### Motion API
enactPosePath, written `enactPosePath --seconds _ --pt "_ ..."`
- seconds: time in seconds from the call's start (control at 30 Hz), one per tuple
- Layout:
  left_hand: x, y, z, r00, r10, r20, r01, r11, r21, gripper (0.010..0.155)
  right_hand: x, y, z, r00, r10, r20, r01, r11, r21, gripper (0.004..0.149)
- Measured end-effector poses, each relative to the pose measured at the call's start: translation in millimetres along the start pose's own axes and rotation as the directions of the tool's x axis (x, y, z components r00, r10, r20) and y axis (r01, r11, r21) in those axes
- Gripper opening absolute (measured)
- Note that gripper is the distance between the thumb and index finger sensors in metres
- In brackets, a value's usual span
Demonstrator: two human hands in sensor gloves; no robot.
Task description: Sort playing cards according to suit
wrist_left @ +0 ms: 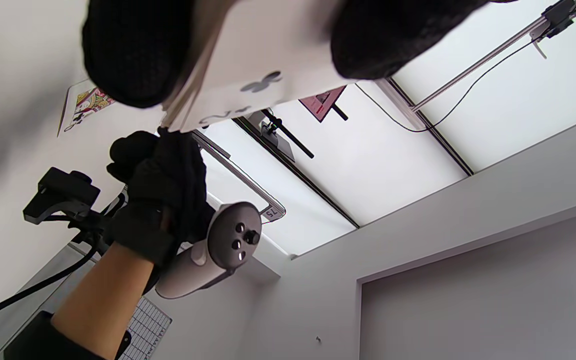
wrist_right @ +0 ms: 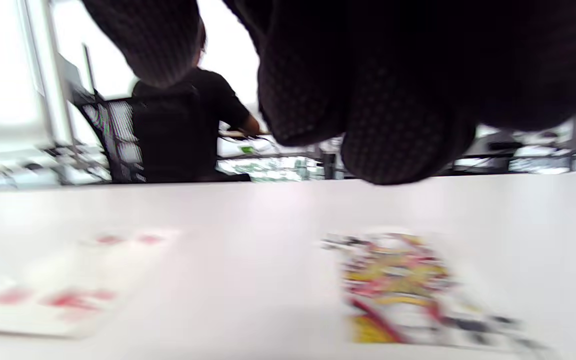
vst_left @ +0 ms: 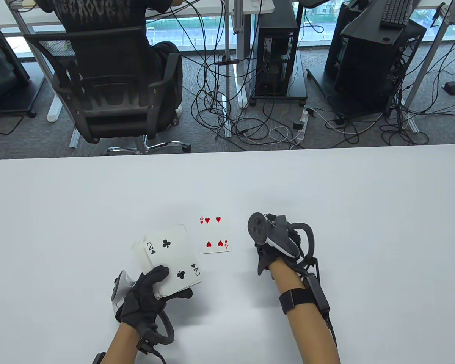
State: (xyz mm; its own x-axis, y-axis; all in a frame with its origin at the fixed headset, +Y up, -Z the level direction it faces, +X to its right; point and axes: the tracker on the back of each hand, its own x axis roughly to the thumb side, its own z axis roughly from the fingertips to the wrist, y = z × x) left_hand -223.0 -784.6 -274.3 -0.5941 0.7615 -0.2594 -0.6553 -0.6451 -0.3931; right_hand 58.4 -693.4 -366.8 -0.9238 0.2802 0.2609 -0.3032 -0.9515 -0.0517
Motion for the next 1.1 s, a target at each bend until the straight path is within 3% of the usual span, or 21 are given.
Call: enactPosePath --seconds 0.1,0.13,0.2,0.33,0.53,0.73,0.93,1.1 --pt "0 0 0 1.000 0.002 0.000 -0.002 1.000 0.000 0.063 31 -2 16 0.948 -0.268 0.172 0.274 0.961 -0.016 0.061" --pt "0 0 0 1.000 0.002 0.001 -0.002 1.000 0.001 0.063 46 0 25 0.902 -0.363 0.235 0.372 0.928 0.005 0.064" --pt "-1 0 0 1.000 0.005 0.001 -0.005 1.000 0.005 0.063 63 3 36 0.853 -0.435 0.289 0.440 0.896 0.051 0.070" --pt "-2 0 0 1.000 0.012 -0.005 -0.012 1.000 0.009 0.064 86 14 49 0.846 -0.419 0.329 0.394 0.908 0.143 0.083" --pt "-2 -3 0 0.999 0.033 0.001 -0.033 0.999 -0.026 0.065 96 21 57 0.870 -0.298 0.392 0.324 0.946 0.001 0.077" --pt "-1 -4 -1 0.999 0.043 0.019 -0.042 0.998 -0.044 0.066 93 26 53 0.857 -0.404 0.319 0.413 0.910 0.042 0.070" --pt "-1 -6 -2 0.998 0.061 0.023 -0.059 0.996 -0.069 0.067 81 26 47 0.794 -0.556 0.246 0.563 0.825 0.046 0.048" --pt "-2 -5 -2 0.999 0.046 0.011 -0.045 0.997 -0.058 0.065 65 27 40 0.775 -0.606 0.180 0.604 0.794 0.072 0.043"
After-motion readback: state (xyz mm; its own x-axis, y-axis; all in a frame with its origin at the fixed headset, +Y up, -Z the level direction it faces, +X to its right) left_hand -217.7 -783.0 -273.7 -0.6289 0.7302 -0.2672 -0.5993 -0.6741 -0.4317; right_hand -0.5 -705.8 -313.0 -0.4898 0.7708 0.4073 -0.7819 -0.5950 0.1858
